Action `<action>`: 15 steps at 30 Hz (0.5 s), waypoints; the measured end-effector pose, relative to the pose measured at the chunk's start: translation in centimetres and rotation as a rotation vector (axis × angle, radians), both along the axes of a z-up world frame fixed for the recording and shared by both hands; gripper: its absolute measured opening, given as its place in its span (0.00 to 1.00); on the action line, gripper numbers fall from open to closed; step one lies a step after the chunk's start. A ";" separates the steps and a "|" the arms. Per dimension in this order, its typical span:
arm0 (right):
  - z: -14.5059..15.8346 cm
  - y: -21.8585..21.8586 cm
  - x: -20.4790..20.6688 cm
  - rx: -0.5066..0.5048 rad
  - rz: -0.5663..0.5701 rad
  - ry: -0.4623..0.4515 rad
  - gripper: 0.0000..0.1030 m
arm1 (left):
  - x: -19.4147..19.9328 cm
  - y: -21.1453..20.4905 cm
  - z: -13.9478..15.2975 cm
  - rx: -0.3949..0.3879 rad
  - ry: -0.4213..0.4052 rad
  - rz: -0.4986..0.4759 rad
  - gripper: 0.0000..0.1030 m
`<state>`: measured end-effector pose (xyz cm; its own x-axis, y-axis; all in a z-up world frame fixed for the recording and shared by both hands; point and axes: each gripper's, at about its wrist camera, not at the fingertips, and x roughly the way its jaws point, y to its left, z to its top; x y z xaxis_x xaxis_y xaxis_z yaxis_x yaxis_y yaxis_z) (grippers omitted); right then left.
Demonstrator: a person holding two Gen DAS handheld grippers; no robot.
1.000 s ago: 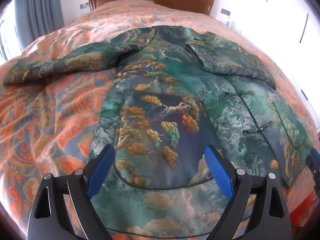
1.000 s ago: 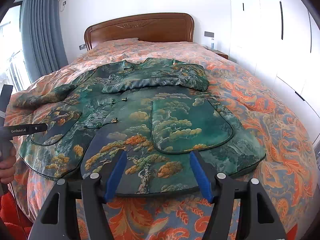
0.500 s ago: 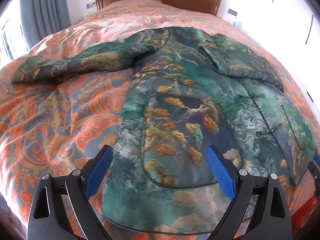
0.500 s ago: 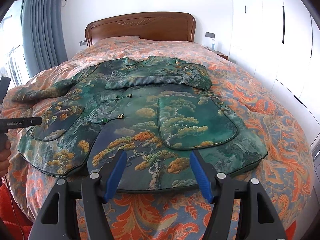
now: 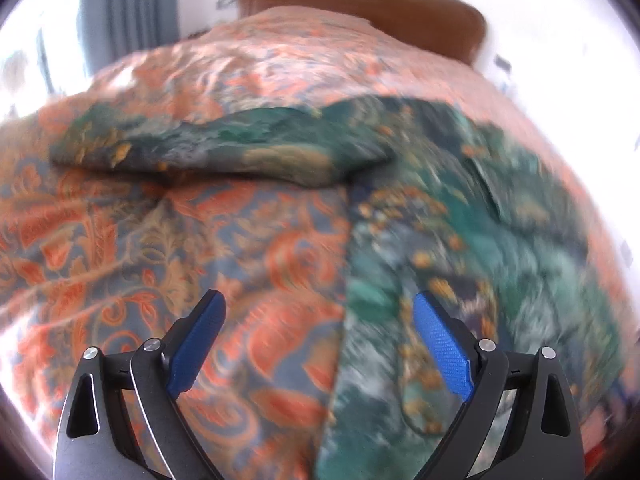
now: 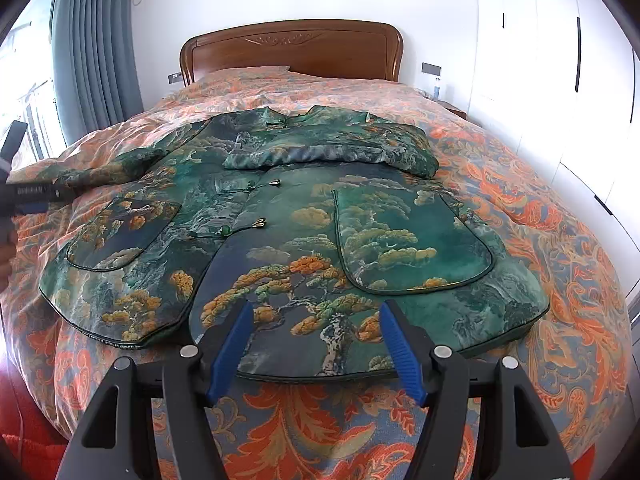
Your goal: Fold large clothes
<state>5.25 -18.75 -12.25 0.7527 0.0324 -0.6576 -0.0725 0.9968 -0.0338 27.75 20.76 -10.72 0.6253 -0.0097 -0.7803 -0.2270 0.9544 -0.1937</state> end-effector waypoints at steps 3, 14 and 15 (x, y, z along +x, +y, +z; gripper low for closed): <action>-0.3 -0.3 0.1 0.015 -0.013 0.005 0.65 | 0.5 4.2 -0.5 -0.171 -0.028 0.101 0.93; -0.6 0.4 0.1 0.005 0.016 0.012 0.65 | 6.6 16.6 -1.2 -0.292 -0.049 0.480 0.93; -0.6 0.6 0.0 0.003 0.020 0.009 0.65 | 6.9 17.1 -1.4 -0.302 -0.046 0.495 0.93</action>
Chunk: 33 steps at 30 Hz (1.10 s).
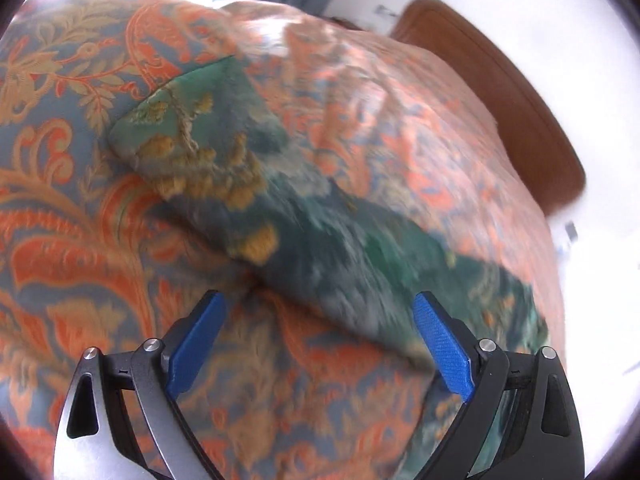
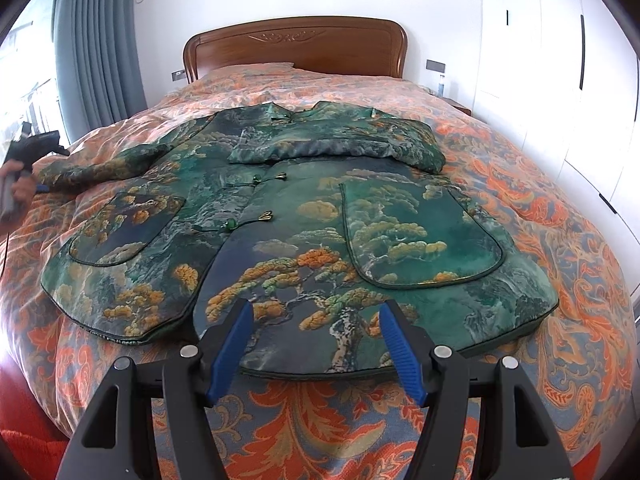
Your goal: Fold large clothes
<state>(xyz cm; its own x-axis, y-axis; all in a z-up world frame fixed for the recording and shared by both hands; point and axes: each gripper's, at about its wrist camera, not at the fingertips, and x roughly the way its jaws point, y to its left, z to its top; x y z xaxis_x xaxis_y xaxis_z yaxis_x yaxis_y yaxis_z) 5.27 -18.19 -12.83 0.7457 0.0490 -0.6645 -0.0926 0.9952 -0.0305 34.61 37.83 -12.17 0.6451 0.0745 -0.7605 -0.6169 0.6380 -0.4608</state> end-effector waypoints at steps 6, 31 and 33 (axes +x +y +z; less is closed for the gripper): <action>0.5 1.0 -0.5 -0.002 0.045 -0.034 0.66 | 1.3 0.7 -1.3 -0.013 0.045 0.054 0.76; -0.1 1.8 -1.1 0.027 0.083 -0.032 0.66 | 0.6 -30.6 6.9 1.309 -0.165 -0.675 0.07; 0.0 1.7 -1.3 0.033 0.078 -0.034 0.66 | 0.2 -34.6 4.4 1.387 -0.154 -0.823 0.07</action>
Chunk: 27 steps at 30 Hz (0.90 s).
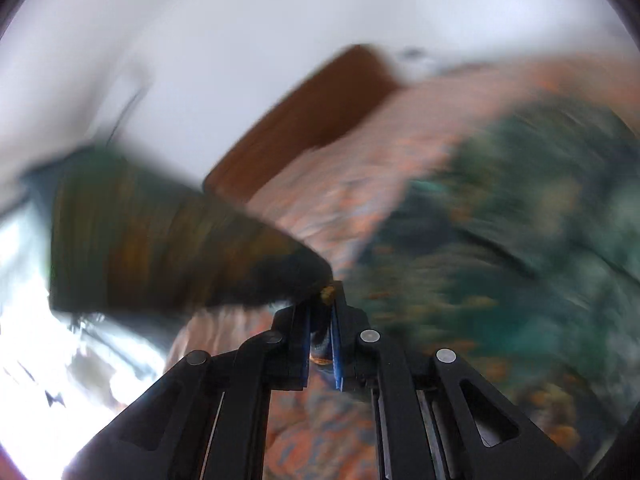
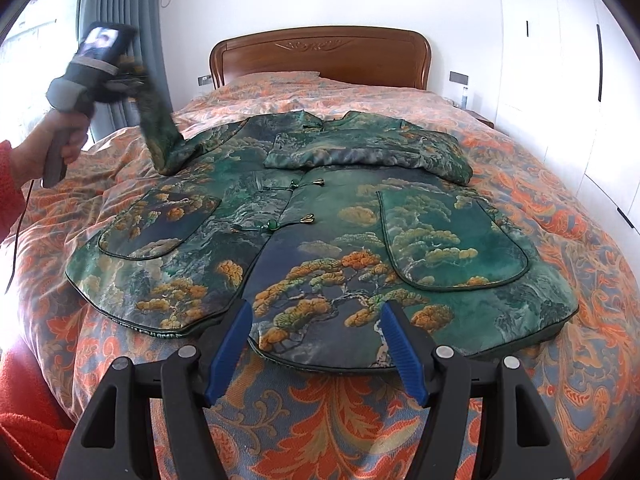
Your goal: Fold large clothes
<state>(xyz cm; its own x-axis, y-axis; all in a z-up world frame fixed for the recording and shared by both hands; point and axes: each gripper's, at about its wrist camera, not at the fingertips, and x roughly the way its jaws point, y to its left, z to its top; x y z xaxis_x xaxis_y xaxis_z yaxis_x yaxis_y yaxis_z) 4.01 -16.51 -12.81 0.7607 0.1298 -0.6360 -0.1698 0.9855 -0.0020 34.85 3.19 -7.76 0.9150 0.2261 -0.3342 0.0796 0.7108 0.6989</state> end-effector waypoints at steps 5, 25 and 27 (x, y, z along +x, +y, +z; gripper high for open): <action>0.1 -1.1 -0.4 0.019 -0.023 -0.005 0.66 | -0.4 -5.9 -6.6 0.144 0.204 -0.126 0.15; 3.8 -2.6 6.6 0.265 0.038 0.085 0.67 | -13.1 4.4 -3.2 -0.491 0.254 0.147 0.79; 3.8 -2.9 9.7 0.415 0.041 0.178 0.67 | -15.0 6.0 -2.7 -0.562 0.237 0.179 0.80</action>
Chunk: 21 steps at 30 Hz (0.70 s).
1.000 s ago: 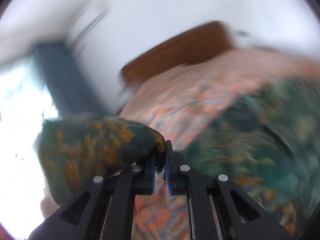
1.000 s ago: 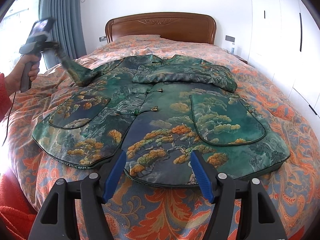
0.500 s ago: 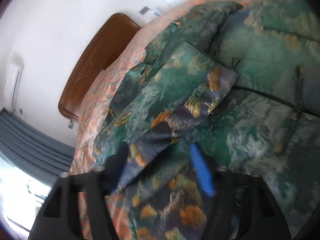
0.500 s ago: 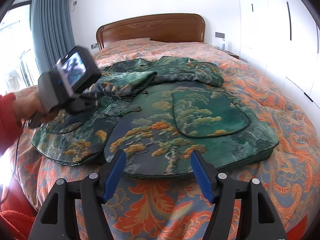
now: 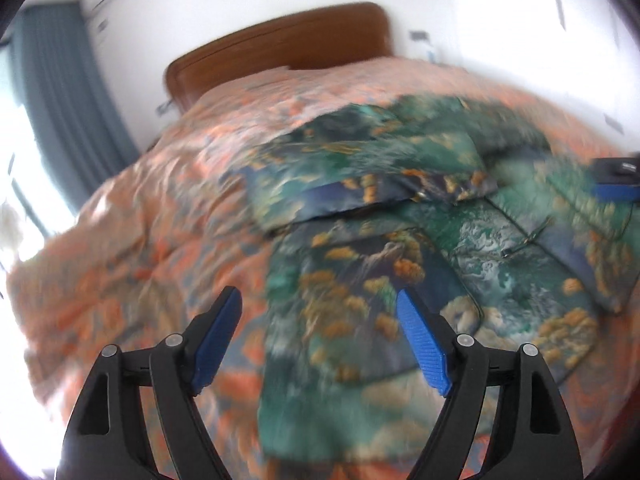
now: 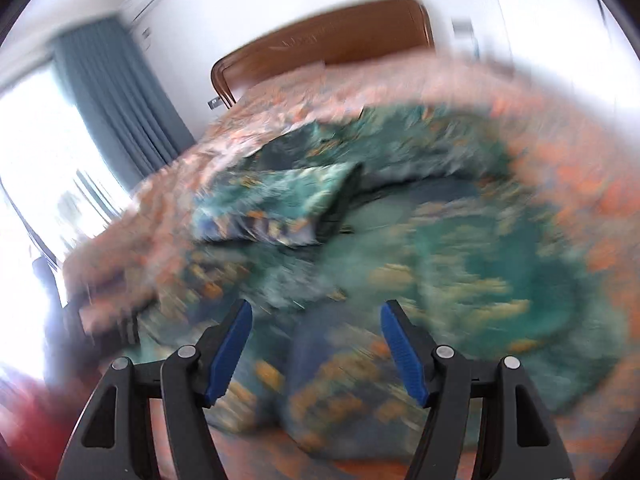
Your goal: Fold large clothes
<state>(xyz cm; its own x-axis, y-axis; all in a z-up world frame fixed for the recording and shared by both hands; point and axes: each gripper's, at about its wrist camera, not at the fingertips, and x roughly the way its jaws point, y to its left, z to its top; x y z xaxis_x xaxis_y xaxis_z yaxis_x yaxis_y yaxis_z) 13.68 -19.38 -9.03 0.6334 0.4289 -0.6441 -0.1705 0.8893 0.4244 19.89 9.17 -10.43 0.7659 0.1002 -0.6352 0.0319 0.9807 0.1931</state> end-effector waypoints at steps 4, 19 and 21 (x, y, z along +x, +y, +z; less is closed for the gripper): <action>-2.0 0.1 5.5 0.250 -0.006 0.183 0.67 | -1.6 1.8 0.3 -0.109 -0.007 0.061 0.81; -9.7 2.9 15.7 0.512 -0.162 0.401 0.66 | -3.1 3.8 -0.7 -0.266 0.036 0.095 0.81; -10.2 3.5 16.8 0.484 -0.169 0.416 0.64 | -3.0 3.7 -1.2 -0.268 0.048 0.103 0.81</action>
